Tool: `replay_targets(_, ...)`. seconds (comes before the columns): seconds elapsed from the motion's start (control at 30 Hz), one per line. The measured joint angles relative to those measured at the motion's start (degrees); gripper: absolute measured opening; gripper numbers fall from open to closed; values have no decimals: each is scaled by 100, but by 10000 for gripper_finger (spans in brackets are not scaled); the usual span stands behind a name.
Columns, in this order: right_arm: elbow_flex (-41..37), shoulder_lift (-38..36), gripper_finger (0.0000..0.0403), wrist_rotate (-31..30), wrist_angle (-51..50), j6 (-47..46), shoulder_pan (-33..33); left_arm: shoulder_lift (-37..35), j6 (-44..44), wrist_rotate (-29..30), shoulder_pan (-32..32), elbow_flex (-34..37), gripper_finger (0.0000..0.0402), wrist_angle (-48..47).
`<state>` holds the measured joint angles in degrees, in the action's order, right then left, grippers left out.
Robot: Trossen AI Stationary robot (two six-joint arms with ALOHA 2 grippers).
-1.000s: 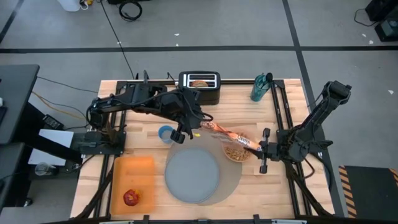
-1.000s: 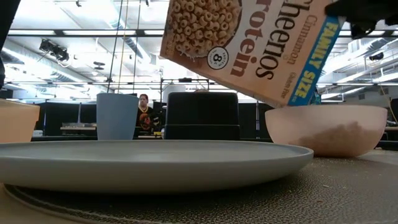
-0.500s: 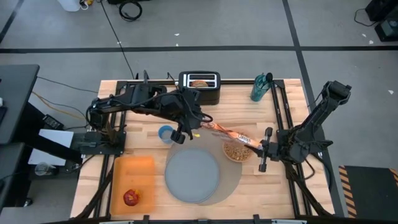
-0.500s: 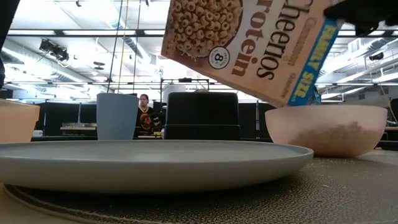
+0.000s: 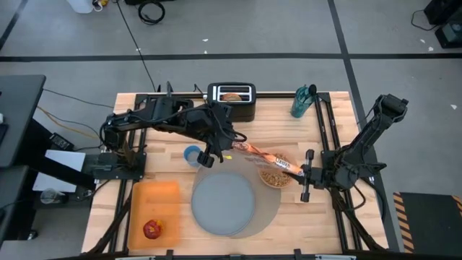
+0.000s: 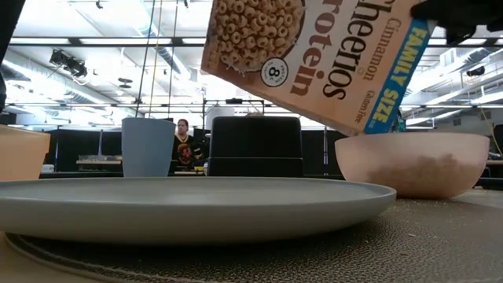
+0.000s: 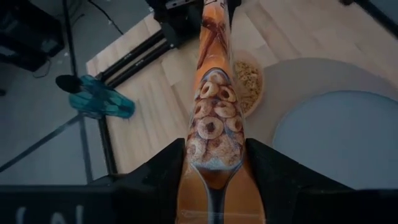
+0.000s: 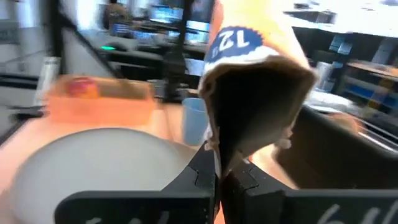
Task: Arrange a breakfast setting
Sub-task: Pour the cereal from the yellow cereal box into the orange bowl
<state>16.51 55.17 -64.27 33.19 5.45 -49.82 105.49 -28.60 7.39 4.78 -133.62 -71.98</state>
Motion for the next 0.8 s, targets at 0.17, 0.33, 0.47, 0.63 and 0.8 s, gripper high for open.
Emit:
replay_targets(0.17,-2,-3,7,-217,21,40,-31,0,13,64,22,0,169,-9)
replay_targets(0.33,77,-10,7,28,399,539,-87,-17,102,39,33,-11,169,-130)
replay_targets(0.47,278,-89,7,-37,282,676,-156,-30,145,48,24,-20,169,-240)
replay_targets(0.63,323,-239,8,-273,248,730,-278,18,406,53,-21,-9,169,-535)
replay_targets(0.8,323,-513,9,-367,230,864,-348,150,524,84,-55,-4,169,-841)
